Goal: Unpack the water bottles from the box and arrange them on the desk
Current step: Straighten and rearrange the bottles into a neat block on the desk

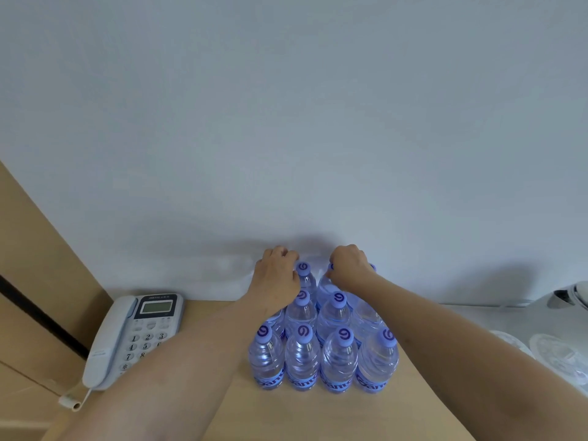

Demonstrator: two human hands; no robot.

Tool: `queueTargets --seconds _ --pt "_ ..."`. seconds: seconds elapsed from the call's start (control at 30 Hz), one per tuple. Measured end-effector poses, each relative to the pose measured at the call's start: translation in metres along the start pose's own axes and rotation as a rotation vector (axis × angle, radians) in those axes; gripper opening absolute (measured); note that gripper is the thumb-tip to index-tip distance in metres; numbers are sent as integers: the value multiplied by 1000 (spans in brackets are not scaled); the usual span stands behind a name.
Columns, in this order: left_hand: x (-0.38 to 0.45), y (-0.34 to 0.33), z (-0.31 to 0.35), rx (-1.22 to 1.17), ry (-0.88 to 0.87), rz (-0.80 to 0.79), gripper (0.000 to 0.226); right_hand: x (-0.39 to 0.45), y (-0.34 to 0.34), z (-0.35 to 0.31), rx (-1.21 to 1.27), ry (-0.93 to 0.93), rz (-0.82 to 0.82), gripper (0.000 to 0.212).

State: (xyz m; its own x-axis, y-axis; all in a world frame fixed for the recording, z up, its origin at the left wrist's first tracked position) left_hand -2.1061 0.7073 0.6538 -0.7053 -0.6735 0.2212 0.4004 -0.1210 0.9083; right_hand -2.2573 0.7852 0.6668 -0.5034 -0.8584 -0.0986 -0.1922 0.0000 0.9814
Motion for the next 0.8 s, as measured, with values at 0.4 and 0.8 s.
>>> queueTargets --seconds 0.4,0.8 --pt "2 3 -9 -11 -1 -8 40 5 0 5 46 -32 18 45" --pt "4 7 -19 -23 -3 -4 40 6 -1 1 -16 -95 62 48"
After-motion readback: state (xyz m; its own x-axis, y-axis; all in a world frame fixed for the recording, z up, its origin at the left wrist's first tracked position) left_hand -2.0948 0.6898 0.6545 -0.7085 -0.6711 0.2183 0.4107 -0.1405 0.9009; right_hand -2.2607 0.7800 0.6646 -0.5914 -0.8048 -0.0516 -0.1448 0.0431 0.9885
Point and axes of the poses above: each hand's wrist, its own x-axis towards the middle knuckle, its own y-axis out of the back of the hand, z = x × y, the point moved 3 cm from there along x, towards the middle knuckle
